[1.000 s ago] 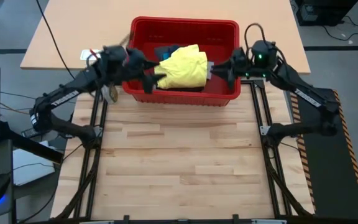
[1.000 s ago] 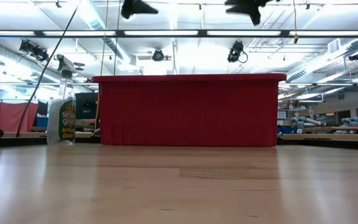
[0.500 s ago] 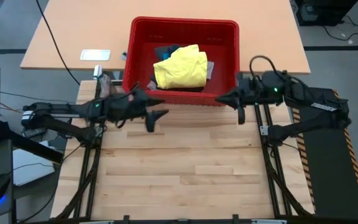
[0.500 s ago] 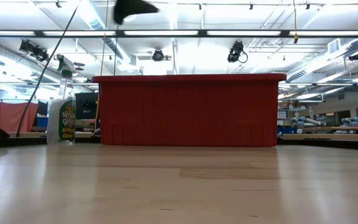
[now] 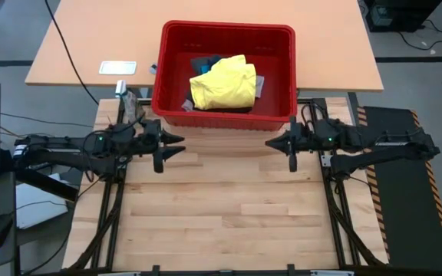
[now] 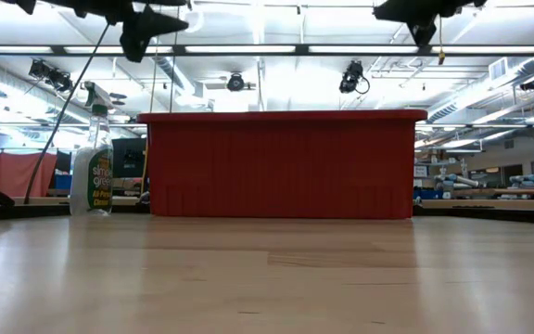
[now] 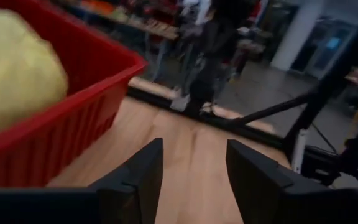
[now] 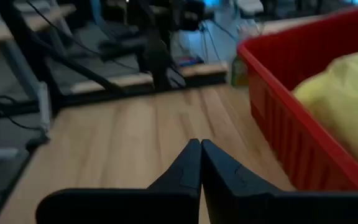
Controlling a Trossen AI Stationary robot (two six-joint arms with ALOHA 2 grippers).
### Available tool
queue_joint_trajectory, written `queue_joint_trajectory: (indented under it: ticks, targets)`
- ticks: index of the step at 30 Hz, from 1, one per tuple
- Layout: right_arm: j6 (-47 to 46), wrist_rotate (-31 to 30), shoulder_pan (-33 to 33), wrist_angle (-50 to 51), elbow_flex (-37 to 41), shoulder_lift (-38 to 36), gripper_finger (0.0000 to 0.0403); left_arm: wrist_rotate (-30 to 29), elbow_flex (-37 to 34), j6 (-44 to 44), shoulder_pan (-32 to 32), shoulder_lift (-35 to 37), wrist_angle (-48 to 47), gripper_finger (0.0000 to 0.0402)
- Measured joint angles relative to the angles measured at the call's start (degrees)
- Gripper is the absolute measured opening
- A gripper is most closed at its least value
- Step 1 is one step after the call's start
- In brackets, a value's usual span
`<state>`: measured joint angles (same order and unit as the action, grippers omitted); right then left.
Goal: Fold laundry
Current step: Return to Home Position
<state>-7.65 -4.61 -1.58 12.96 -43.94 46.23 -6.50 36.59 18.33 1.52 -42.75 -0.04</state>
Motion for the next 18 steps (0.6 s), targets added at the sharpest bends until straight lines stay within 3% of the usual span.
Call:
queue_joint_trajectory:
  ticks: [7, 18]
  targets:
    - [4.0, 0.8, 0.9, -18.2, 10.7, -6.5, 0.0005, -0.5, -5.8, -9.8, -2.0, 6.7, 4.2, 0.0125]
    - [2.3, -1.7, 0.9, -23.1, 24.6, -20.8, 0.0002, -0.5, -17.7, -9.9, -2.0, 25.0, 4.0, 0.0077]
